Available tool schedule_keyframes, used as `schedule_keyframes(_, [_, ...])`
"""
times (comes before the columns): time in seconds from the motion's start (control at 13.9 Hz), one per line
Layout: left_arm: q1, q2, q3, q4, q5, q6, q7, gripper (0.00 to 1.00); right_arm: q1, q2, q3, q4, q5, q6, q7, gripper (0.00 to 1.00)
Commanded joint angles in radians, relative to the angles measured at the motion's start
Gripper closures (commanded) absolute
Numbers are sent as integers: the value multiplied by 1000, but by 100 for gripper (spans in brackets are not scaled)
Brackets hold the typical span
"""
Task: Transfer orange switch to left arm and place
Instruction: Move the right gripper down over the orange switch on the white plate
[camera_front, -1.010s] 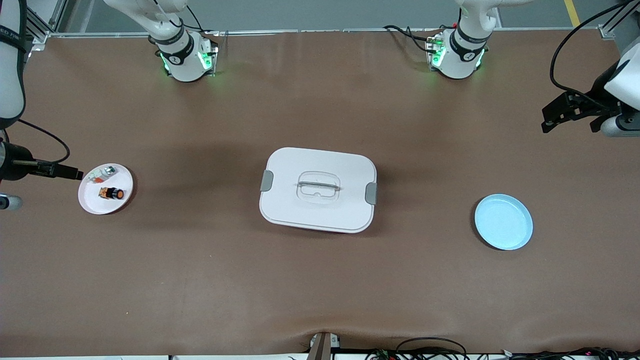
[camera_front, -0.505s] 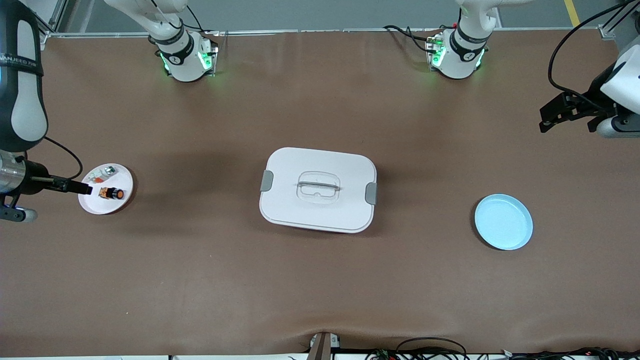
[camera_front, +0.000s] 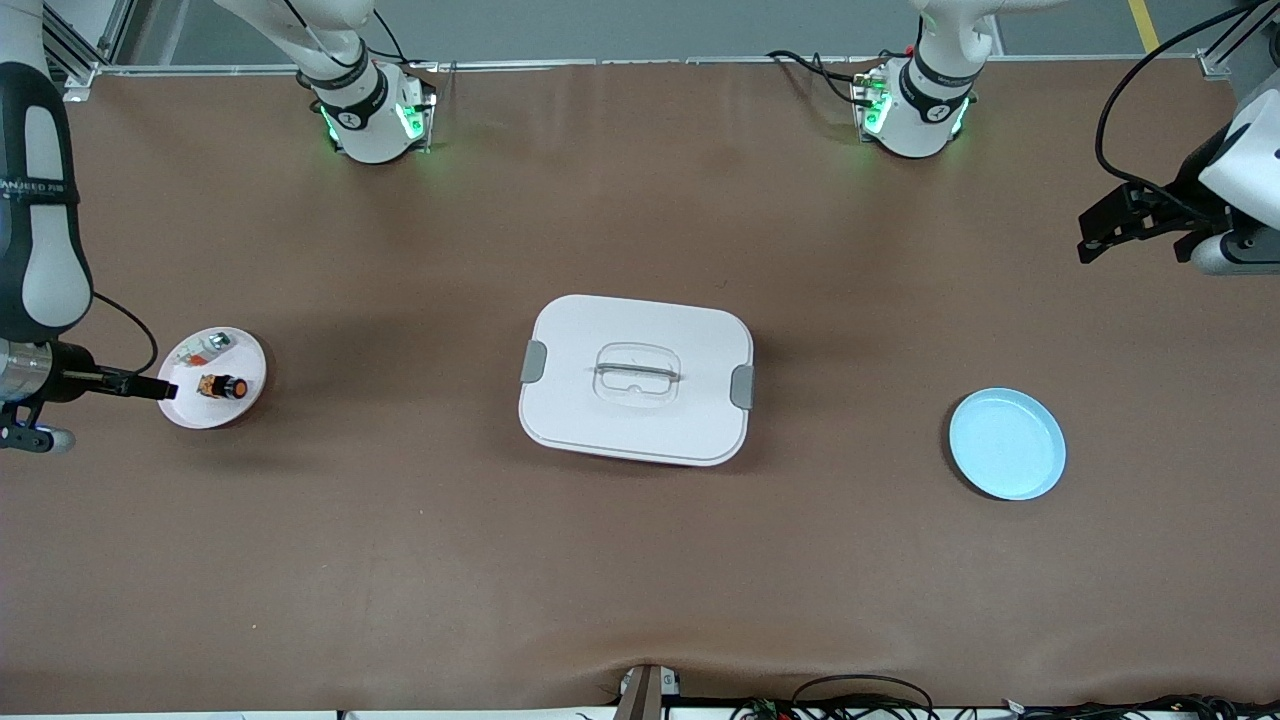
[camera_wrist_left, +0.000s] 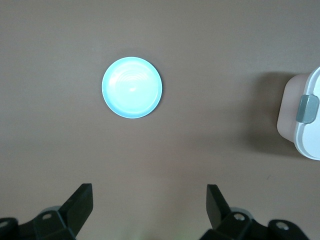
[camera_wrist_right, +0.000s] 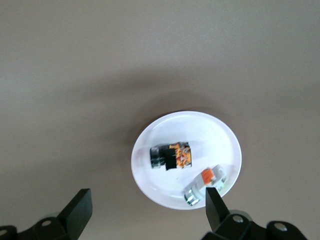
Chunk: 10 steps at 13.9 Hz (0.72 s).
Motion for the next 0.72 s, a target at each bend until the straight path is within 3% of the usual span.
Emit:
schedule_keyframes(0.0, [2,-2,-1,7,4,-12,12,0,-37,21,14,-22,18,47,-47,0])
schedule_keyframes(0.43, [0,-9,-4,7,3,-12,15,0,-44,23,14,-183,47,260,-123,0])
schedule_keyframes(0.65, [0,-8,-6,7,1,-10,15,0,-47,43,16,-211,54,307,-162,0])
